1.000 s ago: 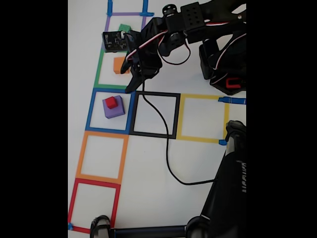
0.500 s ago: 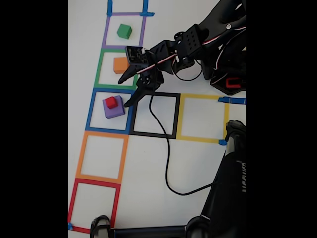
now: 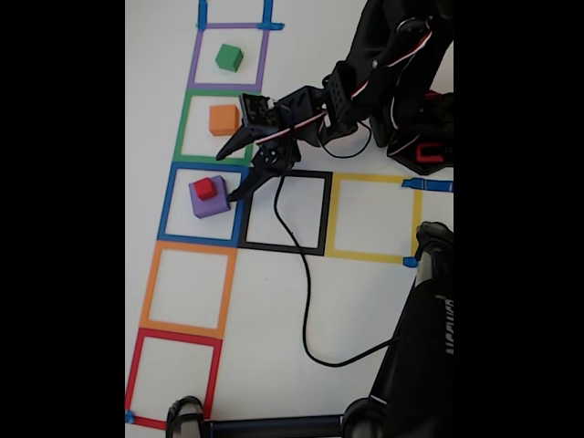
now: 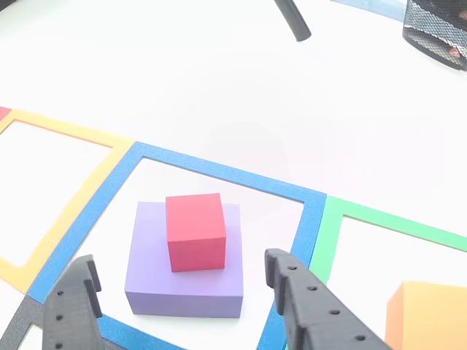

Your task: Tower of hanoi

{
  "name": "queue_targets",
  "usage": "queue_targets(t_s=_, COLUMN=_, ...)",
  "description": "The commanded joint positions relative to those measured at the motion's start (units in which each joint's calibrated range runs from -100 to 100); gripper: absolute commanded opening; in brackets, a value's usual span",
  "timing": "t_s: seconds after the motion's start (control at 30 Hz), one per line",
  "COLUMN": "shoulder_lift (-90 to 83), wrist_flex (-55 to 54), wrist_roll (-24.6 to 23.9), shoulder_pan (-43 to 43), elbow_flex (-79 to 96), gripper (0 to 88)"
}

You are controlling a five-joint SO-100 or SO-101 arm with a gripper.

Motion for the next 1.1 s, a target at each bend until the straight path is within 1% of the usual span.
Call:
queue_targets(t_s=0.0, shoulder_lift=8.5, wrist_flex=-8.2, wrist_roll=0.4, shoulder_pan=0.2, elbow_flex=-5.6, gripper=24.6)
queue_targets(t_s=0.17, shoulder_lift=17.5, wrist_flex=-12.7, wrist_roll=0.4, shoulder_pan=1.0, elbow_flex=-11.6, gripper=24.6)
queue_targets(t_s=0.53, shoulder_lift=25.4, wrist_flex=-19.0, wrist_roll=0.4, shoulder_pan=-0.7, elbow_flex=-14.5, gripper=24.8)
queue_targets(t_s=1.07, shoulder_lift=32.7, wrist_flex=-20.4, wrist_roll=0.4, shoulder_pan=-2.0, elbow_flex=-20.1, gripper=23.8)
